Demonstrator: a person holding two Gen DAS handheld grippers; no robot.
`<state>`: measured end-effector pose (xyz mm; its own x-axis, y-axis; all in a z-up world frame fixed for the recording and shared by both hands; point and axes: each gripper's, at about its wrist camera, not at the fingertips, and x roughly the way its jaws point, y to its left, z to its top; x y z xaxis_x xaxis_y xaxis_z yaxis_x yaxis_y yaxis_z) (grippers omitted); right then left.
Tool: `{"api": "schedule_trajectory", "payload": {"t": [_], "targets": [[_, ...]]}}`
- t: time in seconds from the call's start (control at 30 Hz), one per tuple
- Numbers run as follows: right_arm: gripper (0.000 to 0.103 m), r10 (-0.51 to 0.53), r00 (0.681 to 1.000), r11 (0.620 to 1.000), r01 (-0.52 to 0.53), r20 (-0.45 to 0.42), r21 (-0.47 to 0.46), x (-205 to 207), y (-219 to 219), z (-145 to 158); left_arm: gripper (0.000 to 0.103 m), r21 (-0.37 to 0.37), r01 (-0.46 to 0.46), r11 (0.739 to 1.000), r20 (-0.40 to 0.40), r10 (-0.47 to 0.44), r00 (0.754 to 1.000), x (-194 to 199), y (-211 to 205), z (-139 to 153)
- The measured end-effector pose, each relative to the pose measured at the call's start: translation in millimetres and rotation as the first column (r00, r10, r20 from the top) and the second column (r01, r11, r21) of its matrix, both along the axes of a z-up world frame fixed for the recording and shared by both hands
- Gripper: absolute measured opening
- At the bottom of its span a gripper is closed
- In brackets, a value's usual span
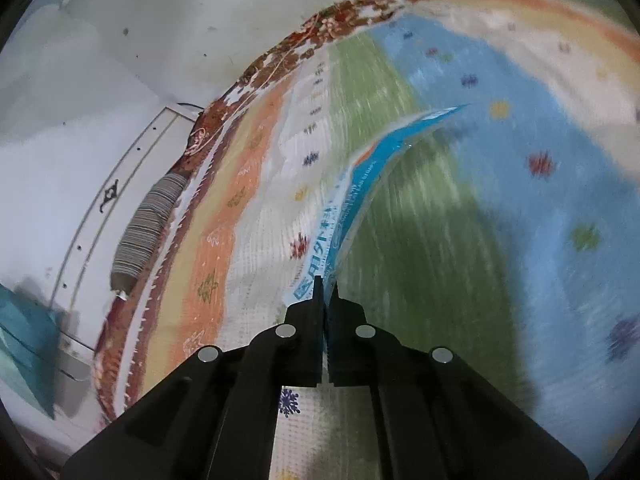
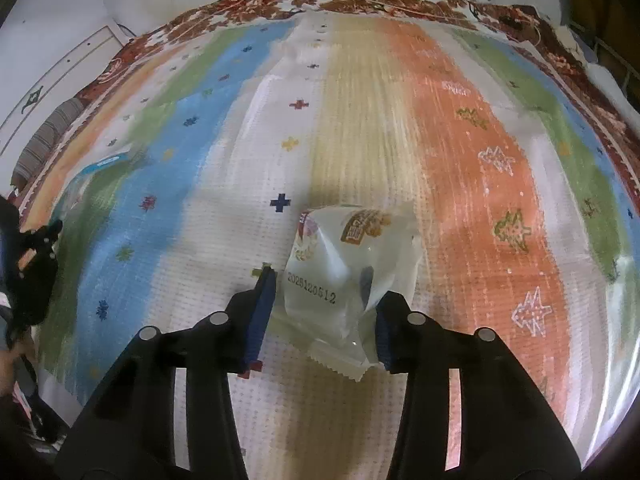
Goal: Collect trash
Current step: 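Grasp the blue-and-white mask box with the left tool while the right tool grasps the clear wrapper, then lift and carry the mask box and wrapper in both tools over the bin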
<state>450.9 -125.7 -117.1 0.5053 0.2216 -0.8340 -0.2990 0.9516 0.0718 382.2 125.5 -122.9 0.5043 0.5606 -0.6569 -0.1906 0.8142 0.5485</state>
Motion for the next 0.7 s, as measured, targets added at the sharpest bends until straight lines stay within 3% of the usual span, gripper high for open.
{"api": "schedule_trajectory", "payload": {"t": [0.07,0.1,0.2,0.37,0.5,0.7], "targets": [[0.035,0.008,1.0,1.0,-0.008,0.003,-0.016,-4,1,3,0.0,-0.076,-0.003,0.997,0.025,0.005,1.0,-1,0,16],[0.031,0.009,1.0,1.0,-0.009,0.001,-0.019,-7,1,6,0.0,-0.165,-0.014,0.986,0.038,0.02,0.999,-3,0,29],[0.027,0.0,1.0,1.0,0.0,-0.025,0.017,-15,-3,18,0.0,-0.32,-0.035,0.947,0.054,0.055,0.997,-11,-1,51],[0.021,0.011,1.0,0.999,-0.01,-0.006,0.041,-39,-6,50,0.0,-0.446,-0.021,0.895,0.065,0.056,0.996,-37,-14,79],[0.019,0.05,0.998,0.999,-0.051,0.041,0.011,-71,-7,76,0.0,-0.579,-0.028,0.814,0.067,0.082,0.994,-61,-14,99],[0.019,0.06,0.998,0.995,-0.063,0.036,0.08,-114,-20,97,0.0,-0.717,-0.005,0.697,0.078,0.088,0.993,-99,-23,124]]}}
